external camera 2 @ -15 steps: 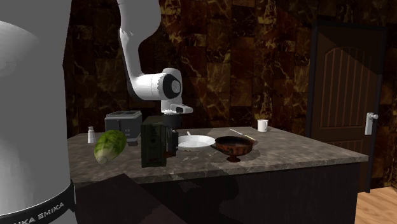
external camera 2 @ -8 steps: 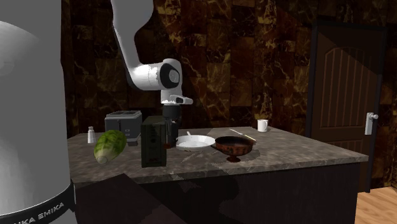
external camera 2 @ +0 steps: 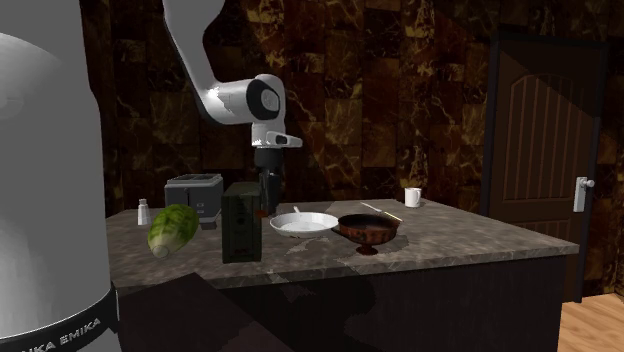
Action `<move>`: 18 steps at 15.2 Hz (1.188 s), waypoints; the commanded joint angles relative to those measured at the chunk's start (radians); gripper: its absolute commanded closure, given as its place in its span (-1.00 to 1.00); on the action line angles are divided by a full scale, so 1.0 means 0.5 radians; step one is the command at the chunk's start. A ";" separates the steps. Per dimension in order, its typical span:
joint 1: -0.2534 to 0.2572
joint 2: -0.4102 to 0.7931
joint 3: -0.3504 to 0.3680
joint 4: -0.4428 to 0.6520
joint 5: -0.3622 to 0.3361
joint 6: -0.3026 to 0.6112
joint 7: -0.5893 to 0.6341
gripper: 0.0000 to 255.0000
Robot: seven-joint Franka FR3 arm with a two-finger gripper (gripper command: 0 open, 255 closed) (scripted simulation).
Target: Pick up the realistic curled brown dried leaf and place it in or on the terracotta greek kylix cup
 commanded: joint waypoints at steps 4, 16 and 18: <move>-0.040 0.065 -0.035 0.145 -0.049 -0.087 -0.040 1.00; -0.155 0.773 -0.230 1.073 -0.375 -0.358 -0.178 1.00; -0.157 0.898 -0.257 1.263 -0.408 -0.427 -0.209 1.00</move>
